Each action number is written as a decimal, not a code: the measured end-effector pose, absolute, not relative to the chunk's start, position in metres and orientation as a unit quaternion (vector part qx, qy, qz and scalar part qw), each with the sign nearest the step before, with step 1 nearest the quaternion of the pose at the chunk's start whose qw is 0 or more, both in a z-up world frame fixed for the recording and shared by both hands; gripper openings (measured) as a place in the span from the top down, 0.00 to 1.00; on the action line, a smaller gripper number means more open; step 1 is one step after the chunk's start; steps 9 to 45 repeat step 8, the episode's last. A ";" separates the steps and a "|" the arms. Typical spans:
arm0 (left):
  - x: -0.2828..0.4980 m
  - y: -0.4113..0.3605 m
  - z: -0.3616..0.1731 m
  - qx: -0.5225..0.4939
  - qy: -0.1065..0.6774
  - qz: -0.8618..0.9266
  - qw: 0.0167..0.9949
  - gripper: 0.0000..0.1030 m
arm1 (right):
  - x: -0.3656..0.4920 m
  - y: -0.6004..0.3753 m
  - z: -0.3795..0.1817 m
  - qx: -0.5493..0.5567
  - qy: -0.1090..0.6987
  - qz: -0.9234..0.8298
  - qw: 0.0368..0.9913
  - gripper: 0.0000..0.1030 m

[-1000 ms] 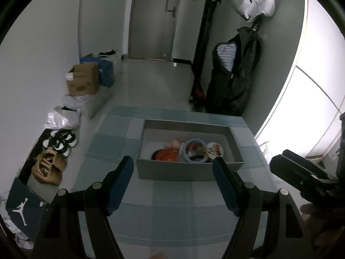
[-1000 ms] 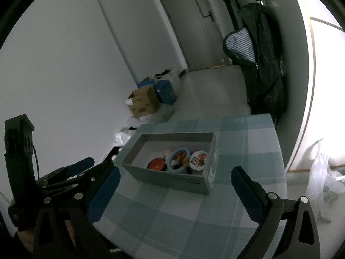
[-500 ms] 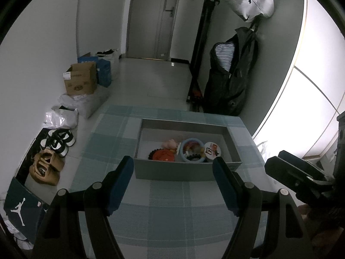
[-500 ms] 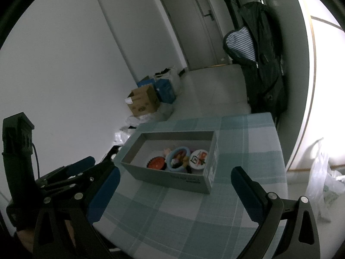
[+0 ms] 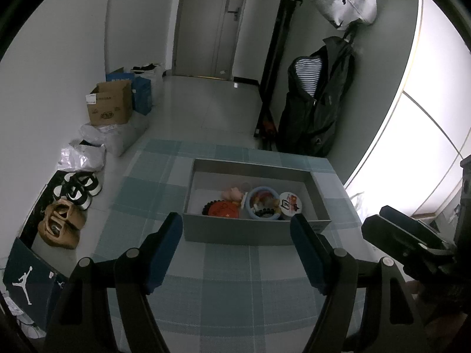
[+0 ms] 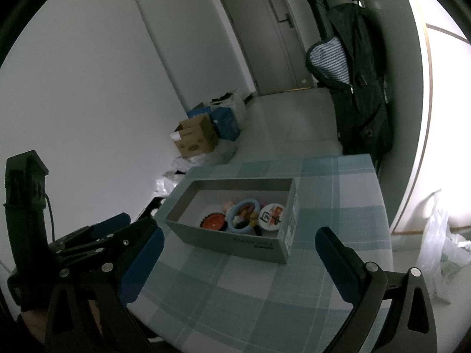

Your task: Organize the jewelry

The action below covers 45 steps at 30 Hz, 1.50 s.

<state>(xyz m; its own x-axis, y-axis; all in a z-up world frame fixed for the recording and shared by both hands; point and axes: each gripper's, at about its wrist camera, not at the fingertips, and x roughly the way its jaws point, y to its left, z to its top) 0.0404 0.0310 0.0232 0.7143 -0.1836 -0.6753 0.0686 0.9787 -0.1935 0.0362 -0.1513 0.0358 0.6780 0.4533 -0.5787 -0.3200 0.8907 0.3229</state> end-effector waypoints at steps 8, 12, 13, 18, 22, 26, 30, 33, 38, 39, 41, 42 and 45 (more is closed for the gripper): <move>0.038 0.031 0.025 -0.076 0.357 -0.063 0.929 0.30 | 0.037 -0.151 0.036 0.096 0.341 0.211 0.911 0.00; 0.038 0.031 0.025 -0.076 0.357 -0.063 0.929 0.30 | 0.037 -0.151 0.036 0.096 0.341 0.211 0.911 0.00; 0.038 0.031 0.025 -0.076 0.357 -0.063 0.929 0.30 | 0.037 -0.151 0.036 0.096 0.341 0.211 0.911 0.00; 0.038 0.031 0.025 -0.076 0.357 -0.063 0.929 0.30 | 0.037 -0.151 0.036 0.096 0.341 0.211 0.911 0.00; 0.038 0.031 0.025 -0.076 0.357 -0.063 0.929 0.30 | 0.037 -0.151 0.036 0.096 0.341 0.211 0.911 0.00; 0.038 0.031 0.025 -0.076 0.357 -0.063 0.929 0.30 | 0.037 -0.151 0.036 0.096 0.341 0.211 0.911 0.00; 0.038 0.031 0.025 -0.076 0.357 -0.063 0.929 0.30 | 0.037 -0.151 0.036 0.096 0.341 0.211 0.911 0.00; 0.038 0.031 0.025 -0.076 0.357 -0.063 0.929 0.30 | 0.037 -0.151 0.036 0.096 0.341 0.211 0.911 0.00; 0.038 0.031 0.025 -0.076 0.357 -0.063 0.929 0.30 | 0.037 -0.151 0.036 0.096 0.341 0.211 0.911 0.00; 0.038 0.031 0.025 -0.076 0.357 -0.063 0.929 0.30 | 0.037 -0.151 0.036 0.096 0.341 0.211 0.911 0.00; 0.038 0.031 0.025 -0.076 0.357 -0.063 0.929 0.30 | 0.037 -0.151 0.036 0.096 0.341 0.211 0.911 0.00; 0.038 0.031 0.025 -0.076 0.357 -0.063 0.929 0.30 | 0.037 -0.151 0.036 0.096 0.341 0.211 0.911 0.00; 0.038 0.031 0.025 -0.076 0.357 -0.063 0.929 0.30 | 0.037 -0.151 0.036 0.096 0.341 0.211 0.911 0.00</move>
